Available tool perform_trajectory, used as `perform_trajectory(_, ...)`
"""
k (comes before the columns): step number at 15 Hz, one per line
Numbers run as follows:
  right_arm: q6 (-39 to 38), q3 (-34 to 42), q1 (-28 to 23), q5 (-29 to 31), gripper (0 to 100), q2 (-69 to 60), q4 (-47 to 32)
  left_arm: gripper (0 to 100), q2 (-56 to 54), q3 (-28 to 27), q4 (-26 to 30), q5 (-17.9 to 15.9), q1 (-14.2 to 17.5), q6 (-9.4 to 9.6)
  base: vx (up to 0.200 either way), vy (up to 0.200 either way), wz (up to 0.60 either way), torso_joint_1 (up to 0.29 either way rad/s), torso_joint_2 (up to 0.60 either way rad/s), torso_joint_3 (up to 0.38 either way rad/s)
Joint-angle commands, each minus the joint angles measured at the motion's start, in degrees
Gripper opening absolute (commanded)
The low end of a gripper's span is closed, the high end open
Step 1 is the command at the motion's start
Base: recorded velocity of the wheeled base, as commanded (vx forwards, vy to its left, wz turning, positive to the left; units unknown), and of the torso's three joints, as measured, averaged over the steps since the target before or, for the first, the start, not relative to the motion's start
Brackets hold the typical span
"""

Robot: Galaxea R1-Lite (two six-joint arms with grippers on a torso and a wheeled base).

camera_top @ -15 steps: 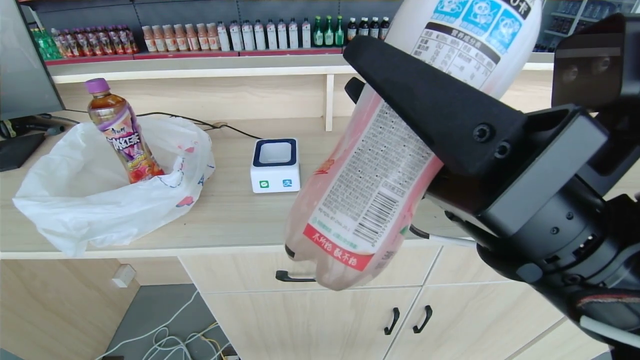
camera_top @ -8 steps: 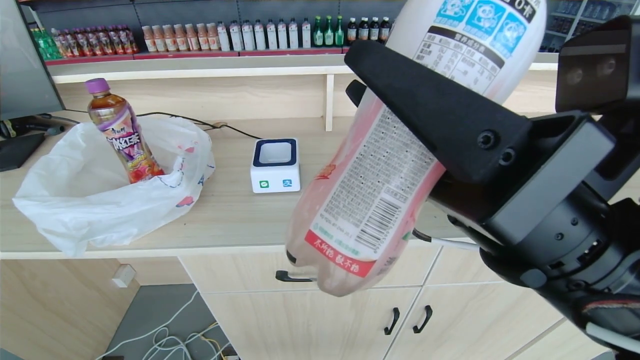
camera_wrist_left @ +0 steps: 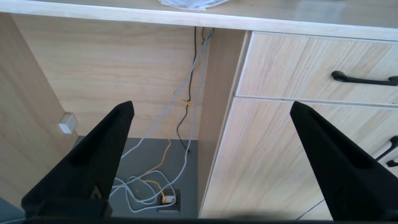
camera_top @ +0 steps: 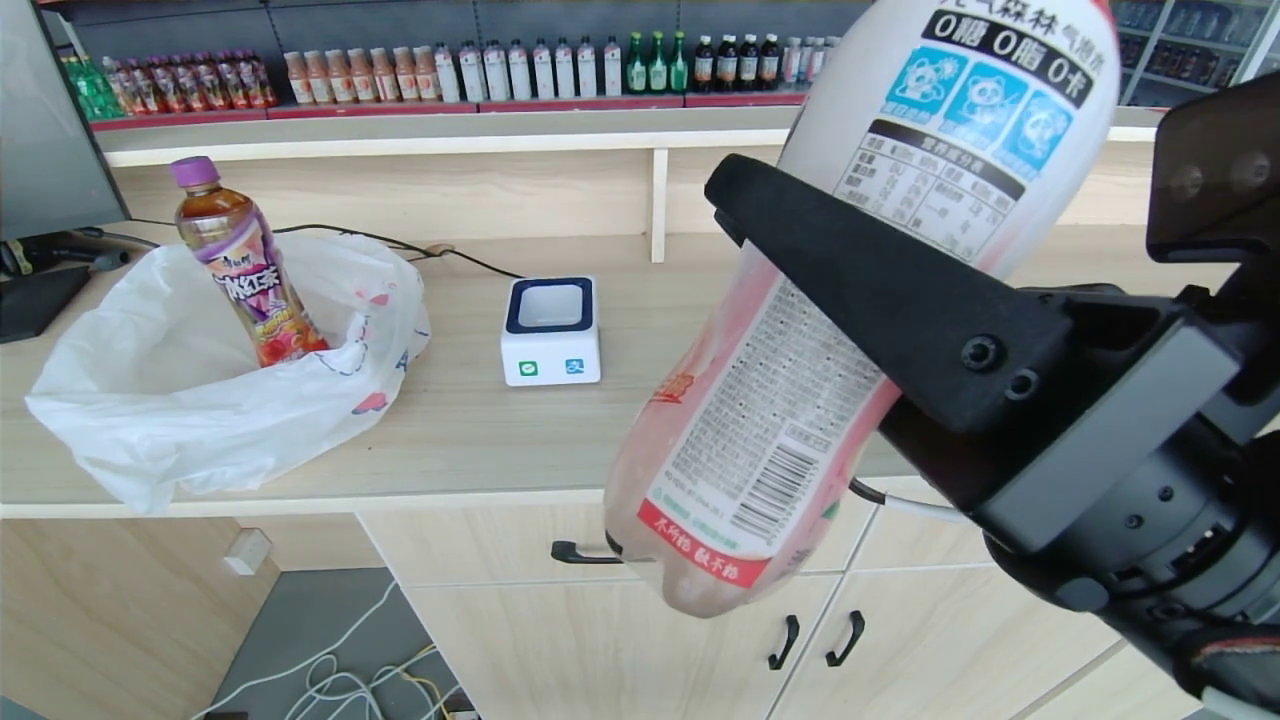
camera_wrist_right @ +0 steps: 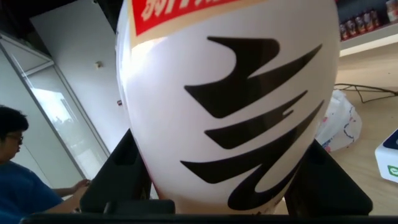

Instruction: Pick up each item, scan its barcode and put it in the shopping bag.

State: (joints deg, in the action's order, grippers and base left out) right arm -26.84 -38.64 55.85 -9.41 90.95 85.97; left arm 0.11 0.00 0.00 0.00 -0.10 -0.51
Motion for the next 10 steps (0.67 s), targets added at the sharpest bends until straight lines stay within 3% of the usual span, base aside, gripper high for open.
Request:
perform_trajectory(1, 1.18, 0.68, -0.03, 0.09, 0, -0.16, -0.19, 100, -0.02, 0.0, 0.0, 0.0, 0.01, -0.02, 0.0, 0.0, 0.0, 0.0, 0.0, 0.0)
perform_trajectory(6, 11.2, 2.26, -0.03, 3.35, 0, -0.69, -4.23, 100, -0.02, 0.0, 0.0, 0.0, 0.01, -0.02, 0.0, 0.0, 0.0, 0.0, 0.0, 0.0)
perform_trajectory(10, 19.72, 1.99, -0.3, 11.61, 0, -1.83, -10.29, 100, -0.02, 0.0, 0.0, 0.0, 0.01, -0.02, 0.0, 0.0, 0.0, 0.0, 0.0, 0.0)
